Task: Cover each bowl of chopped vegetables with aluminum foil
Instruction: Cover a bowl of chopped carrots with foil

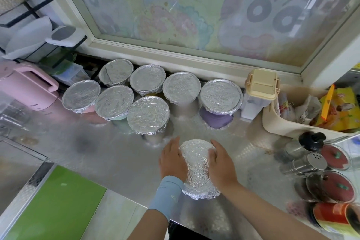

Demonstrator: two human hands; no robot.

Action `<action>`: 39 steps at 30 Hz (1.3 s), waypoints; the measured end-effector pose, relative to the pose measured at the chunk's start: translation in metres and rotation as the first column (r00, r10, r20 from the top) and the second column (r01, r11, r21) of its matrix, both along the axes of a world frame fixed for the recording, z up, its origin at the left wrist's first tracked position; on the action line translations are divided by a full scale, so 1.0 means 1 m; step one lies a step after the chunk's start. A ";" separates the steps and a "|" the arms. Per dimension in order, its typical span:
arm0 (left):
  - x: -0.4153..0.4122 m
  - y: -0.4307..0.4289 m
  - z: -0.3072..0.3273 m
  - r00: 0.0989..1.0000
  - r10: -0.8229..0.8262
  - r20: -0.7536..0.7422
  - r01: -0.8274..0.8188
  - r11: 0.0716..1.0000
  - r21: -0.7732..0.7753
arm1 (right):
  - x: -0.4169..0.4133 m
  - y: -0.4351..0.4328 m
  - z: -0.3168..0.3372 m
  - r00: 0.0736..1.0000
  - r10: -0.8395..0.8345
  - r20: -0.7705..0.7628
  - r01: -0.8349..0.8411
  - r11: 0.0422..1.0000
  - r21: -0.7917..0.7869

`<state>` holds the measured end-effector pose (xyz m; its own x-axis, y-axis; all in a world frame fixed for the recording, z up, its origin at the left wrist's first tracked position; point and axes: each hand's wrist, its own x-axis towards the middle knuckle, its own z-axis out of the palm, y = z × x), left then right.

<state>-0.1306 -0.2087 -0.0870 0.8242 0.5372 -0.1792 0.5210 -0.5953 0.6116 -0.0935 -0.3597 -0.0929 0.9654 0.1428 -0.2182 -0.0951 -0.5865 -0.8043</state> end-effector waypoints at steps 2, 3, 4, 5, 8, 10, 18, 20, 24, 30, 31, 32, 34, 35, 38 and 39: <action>0.004 0.008 -0.001 0.967 -0.253 0.023 0.246 0.955 0.167 | 0.006 -0.002 0.001 0.998 0.056 -0.010 -0.056 0.998 -0.007; 0.008 0.009 0.000 0.934 -0.355 0.038 0.345 0.923 0.169 | 0.007 -0.003 0.001 0.998 0.064 0.018 -0.063 0.997 -0.036; 0.010 0.008 0.002 0.909 -0.414 0.047 0.405 0.905 0.133 | 0.007 -0.004 0.001 0.995 0.057 0.080 -0.049 0.994 -0.094; 0.012 0.005 0.004 0.900 -0.432 0.058 0.426 0.900 0.088 | 0.004 -0.005 0.000 0.989 0.037 0.146 -0.014 0.988 -0.154; 0.013 0.001 0.001 0.918 -0.382 0.106 0.374 0.923 0.091 | -0.010 -0.003 0.000 0.990 -0.087 0.114 0.099 0.989 -0.110; 0.014 0.000 -0.003 0.929 -0.357 0.101 0.345 0.931 0.121 | -0.017 0.001 0.001 0.987 -0.148 -0.063 0.149 0.989 0.019; 0.010 -0.006 0.002 0.989 -0.143 0.032 0.144 0.990 -0.008 | 0.008 0.001 0.001 0.989 -0.055 -0.136 0.074 0.988 0.136; 0.007 -0.006 0.003 0.992 -0.126 0.013 0.126 0.992 -0.021 | 0.013 0.000 0.000 0.998 -0.012 -0.061 0.016 0.998 0.066; 0.012 0.002 0.006 0.990 -0.142 -0.006 0.142 0.989 -0.043 | -0.004 0.000 -0.001 0.978 -0.135 0.159 0.166 0.965 -0.202; 0.004 0.003 -0.002 0.998 -0.036 0.052 0.045 0.979 -0.197 | -0.029 0.016 -0.002 0.951 -0.308 -0.030 0.310 0.946 0.093; 0.002 0.004 -0.002 0.998 -0.002 0.063 0.016 0.972 -0.234 | -0.027 0.016 -0.002 0.949 -0.311 -0.050 0.315 0.942 0.119; 0.002 0.005 -0.003 0.997 0.041 0.072 -0.019 0.958 -0.286 | -0.024 0.015 -0.001 0.952 -0.300 -0.066 0.306 0.942 0.139; 0.001 0.006 -0.004 0.990 0.119 0.071 -0.083 0.920 -0.382 | -0.020 0.012 -0.003 0.964 -0.254 -0.081 0.265 0.950 0.167; 0.000 0.006 -0.004 0.986 0.153 0.060 -0.115 0.905 -0.409 | -0.018 0.011 -0.004 0.971 -0.228 -0.072 0.238 0.956 0.173; -0.004 0.005 -0.005 0.975 0.220 0.020 -0.190 0.883 -0.428 | -0.009 0.009 -0.005 0.990 -0.139 -0.032 0.142 0.978 0.152; -0.005 0.006 -0.004 0.977 0.212 0.002 -0.193 0.891 -0.411 | -0.006 0.008 -0.004 0.995 -0.101 -0.018 0.102 0.987 0.126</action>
